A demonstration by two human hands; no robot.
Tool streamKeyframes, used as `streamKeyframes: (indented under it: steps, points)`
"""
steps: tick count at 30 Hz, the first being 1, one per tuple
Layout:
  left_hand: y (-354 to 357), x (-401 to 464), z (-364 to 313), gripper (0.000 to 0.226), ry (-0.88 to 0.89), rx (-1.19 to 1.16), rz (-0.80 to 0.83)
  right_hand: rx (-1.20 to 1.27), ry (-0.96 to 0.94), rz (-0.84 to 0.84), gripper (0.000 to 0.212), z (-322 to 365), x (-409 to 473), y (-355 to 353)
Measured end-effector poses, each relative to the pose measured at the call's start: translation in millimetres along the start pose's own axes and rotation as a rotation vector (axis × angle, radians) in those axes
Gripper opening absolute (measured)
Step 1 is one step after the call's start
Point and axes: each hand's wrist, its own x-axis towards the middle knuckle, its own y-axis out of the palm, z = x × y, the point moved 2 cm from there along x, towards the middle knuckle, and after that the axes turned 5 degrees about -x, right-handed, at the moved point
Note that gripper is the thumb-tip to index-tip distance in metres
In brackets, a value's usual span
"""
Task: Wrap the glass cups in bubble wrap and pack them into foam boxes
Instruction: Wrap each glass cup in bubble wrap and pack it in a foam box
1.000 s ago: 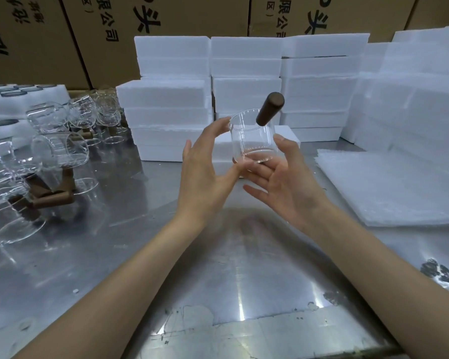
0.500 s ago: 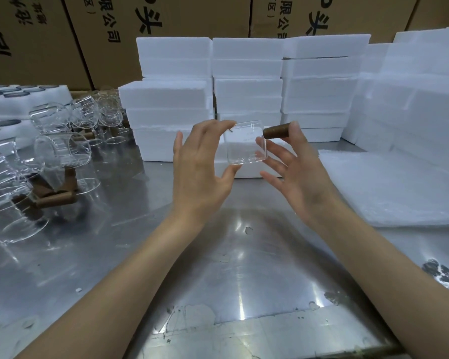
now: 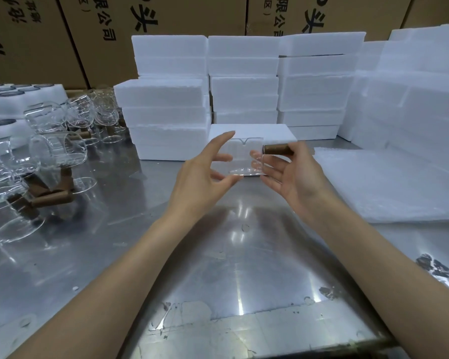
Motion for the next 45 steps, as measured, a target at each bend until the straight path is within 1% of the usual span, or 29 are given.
streamKeyframes:
  steps: [4, 6, 8, 11, 15, 20, 21, 22, 23, 25, 27, 28, 29, 30, 32, 34, 36, 38, 41, 45]
  points:
    - [6, -2, 12, 0.073, -0.086, -0.14, 0.129, 0.029, 0.077, -0.032, 0.033, -7, 6, -3]
    - [10, -3, 15, 0.067, -0.092, -0.155, 0.168, 0.055, 0.096, -0.047, 0.034, -9, 9, -5]
    - [13, -3, 17, 0.057, -0.084, -0.138, 0.175, 0.063, 0.114, -0.07, 0.035, -10, 11, -7]
    - [15, -3, 22, 0.05, -0.084, -0.08, 0.179, 0.059, 0.144, -0.124, 0.024, -13, 13, -8]
    - [17, -4, 25, 0.049, -0.107, -0.039, 0.19, 0.004, 0.181, -0.168, 0.023, -14, 16, -11]
    - [20, -4, 25, 0.054, -0.082, 0.03, 0.201, -0.083, 0.196, -0.185, 0.028, -15, 19, -11]
    - [20, -4, 25, 0.054, -0.082, 0.032, 0.205, -0.124, 0.18, -0.19, 0.029, -14, 18, -11]
    - [19, -5, 26, 0.056, -0.082, 0.034, 0.211, -0.215, 0.144, -0.21, 0.029, -13, 17, -11]
    - [18, -5, 26, 0.059, -0.082, 0.035, 0.218, -0.364, 0.081, -0.247, 0.028, -10, 17, -14]
    - [17, -5, 24, 0.063, -0.086, 0.018, 0.211, -0.698, -0.138, -0.359, 0.03, -2, 16, -22]
    - [14, -4, 22, 0.065, -0.096, -0.016, 0.164, -0.947, -0.357, -0.491, 0.035, 9, 14, -32]
    - [13, -3, 21, 0.066, -0.099, -0.033, 0.14, -1.051, -0.417, -0.558, 0.036, 12, 13, -38]
    - [12, -3, 20, 0.065, -0.099, -0.044, 0.124, -1.158, -0.425, -0.615, 0.038, 14, 14, -44]
    - [12, -3, 19, 0.062, -0.095, -0.048, 0.114, -1.27, -0.378, -0.652, 0.039, 14, 15, -51]
    - [10, -4, 17, 0.055, -0.081, -0.044, 0.098, -1.46, -0.182, -0.656, 0.037, 12, 16, -61]
    - [9, -4, 16, 0.054, -0.076, -0.047, 0.088, -1.533, 0.005, -0.619, 0.034, 9, 17, -67]
    - [8, -4, 15, 0.048, -0.078, -0.042, 0.091, -1.531, 0.074, -0.601, 0.029, 7, 18, -71]
    - [8, -5, 15, 0.044, -0.08, -0.031, 0.096, -1.499, 0.067, -0.631, 0.024, 7, 19, -76]
    - [8, -6, 15, 0.04, -0.073, -0.033, 0.088, -1.442, 0.043, -0.672, 0.025, 9, 19, -81]
    - [7, -6, 13, 0.036, -0.06, -0.032, 0.059, -1.39, -0.034, -0.727, 0.016, 11, 18, -82]
